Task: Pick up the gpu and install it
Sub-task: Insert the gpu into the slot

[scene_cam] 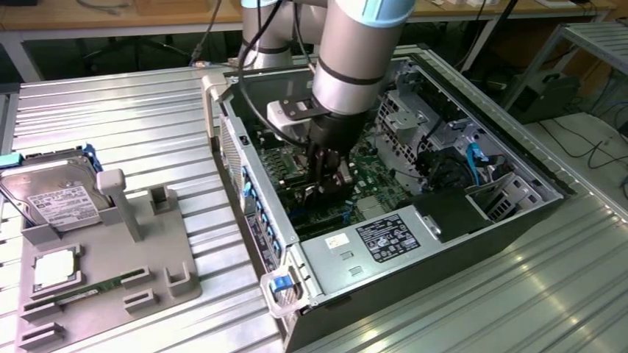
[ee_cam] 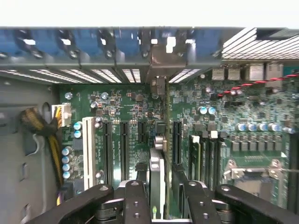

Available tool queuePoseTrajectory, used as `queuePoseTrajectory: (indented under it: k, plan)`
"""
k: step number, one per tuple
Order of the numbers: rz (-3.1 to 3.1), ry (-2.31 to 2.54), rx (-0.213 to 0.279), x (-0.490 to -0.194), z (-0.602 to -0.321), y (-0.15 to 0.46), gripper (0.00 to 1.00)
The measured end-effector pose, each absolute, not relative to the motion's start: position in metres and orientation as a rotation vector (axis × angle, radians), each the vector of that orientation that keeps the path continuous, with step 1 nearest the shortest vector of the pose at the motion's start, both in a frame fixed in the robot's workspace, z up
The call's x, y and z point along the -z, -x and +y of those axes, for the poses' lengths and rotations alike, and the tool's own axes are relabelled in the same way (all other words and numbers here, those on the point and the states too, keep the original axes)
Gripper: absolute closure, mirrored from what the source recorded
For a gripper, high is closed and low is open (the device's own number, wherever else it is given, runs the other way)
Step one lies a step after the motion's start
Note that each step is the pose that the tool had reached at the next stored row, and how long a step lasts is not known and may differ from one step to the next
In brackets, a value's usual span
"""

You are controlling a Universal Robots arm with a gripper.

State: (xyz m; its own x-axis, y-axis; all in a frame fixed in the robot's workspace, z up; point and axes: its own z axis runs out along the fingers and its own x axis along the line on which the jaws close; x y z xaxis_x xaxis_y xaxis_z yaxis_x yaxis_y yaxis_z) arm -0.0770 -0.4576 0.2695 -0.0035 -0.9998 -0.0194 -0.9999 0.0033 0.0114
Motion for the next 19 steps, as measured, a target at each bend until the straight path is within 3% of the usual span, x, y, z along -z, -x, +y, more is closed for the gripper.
queuePoseTrajectory:
  k: [8,10,12,14,19]
  plan:
    - [2.219,2.212,-0.031,-0.295,-0.456,0.077,0.65]
    - [2.219,2.212,-0.031,-0.295,-0.456,0.077,0.73]
    - [2.219,2.213,-0.031,-0.295,-0.456,0.077,0.73]
    - [2.219,2.213,-0.031,-0.295,-0.456,0.077,0.89]
    - [2.219,2.213,-0.031,-0.295,-0.456,0.077,0.89]
